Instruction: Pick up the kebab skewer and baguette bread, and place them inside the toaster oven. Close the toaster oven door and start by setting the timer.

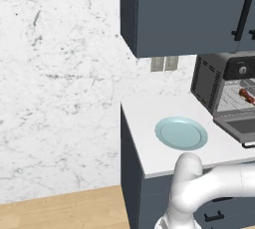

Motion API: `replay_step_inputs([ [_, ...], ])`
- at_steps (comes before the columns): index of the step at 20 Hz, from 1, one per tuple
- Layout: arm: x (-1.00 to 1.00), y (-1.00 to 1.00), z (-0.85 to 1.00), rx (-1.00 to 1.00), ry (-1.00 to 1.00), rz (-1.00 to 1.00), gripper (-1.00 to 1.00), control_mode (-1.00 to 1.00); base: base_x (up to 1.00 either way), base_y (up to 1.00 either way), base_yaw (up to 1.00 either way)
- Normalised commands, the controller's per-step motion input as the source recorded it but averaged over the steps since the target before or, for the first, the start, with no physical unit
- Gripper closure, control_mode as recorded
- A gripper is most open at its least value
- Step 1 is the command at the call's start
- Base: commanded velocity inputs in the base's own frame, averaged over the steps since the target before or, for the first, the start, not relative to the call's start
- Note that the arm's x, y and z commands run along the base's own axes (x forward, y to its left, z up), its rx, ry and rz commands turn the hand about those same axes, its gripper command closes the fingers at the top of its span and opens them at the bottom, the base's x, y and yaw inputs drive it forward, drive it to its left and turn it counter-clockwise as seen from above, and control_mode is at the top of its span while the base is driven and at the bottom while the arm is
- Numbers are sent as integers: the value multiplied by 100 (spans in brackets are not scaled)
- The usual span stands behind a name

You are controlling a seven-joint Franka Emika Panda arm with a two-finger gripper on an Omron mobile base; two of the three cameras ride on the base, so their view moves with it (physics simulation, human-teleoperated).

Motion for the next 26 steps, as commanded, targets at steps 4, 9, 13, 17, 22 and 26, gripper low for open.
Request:
replay_step_inputs([
  [4, 18, 0, 0, 0, 3, 0, 100, -100, 0, 0, 0],
  [9, 6, -1, -1, 0, 1, 0, 100, -100, 0, 0, 0],
  [13, 0, 0, -16, 0, 0, 0, 100, -100, 0, 0, 0],
  [17, 0, 0, -10, 0, 0, 0, -100, -100, 0, 0, 0],
  [22, 0, 0, -3, 0, 0, 0, -100, -100, 0, 0, 0],
  [26, 0, 0, -1, 0, 0, 0, -100, -100, 0, 0, 0],
])
